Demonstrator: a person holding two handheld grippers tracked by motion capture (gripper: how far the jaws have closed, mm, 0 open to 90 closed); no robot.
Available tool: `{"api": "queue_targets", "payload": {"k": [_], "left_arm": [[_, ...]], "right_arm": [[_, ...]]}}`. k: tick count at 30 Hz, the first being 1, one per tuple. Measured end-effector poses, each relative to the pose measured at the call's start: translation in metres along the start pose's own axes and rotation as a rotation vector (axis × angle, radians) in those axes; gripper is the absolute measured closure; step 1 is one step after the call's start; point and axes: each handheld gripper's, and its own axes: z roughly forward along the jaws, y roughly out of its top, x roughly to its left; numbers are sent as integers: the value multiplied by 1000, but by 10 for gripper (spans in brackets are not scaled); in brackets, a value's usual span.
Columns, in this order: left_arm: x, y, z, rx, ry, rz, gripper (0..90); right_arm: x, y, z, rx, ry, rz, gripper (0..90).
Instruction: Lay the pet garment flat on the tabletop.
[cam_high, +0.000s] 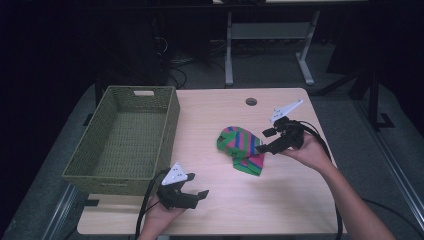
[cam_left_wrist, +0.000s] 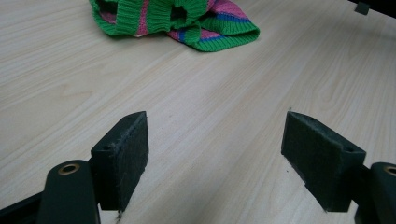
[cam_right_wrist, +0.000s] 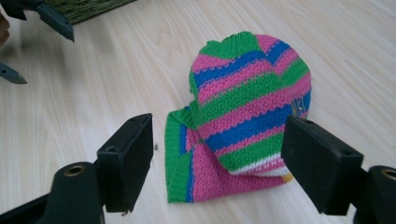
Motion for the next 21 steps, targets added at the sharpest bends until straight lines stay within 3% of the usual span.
{"api": "queue_targets", "payload": {"k": [12,21], "left_arm": [[2,0,0,3,0,-3,229],[3,0,0,6,-1,-4,229]], "right_arm": [[-11,21,29,62,-25,-16,248],[-19,22,58,118,-34,-3,248]]}}
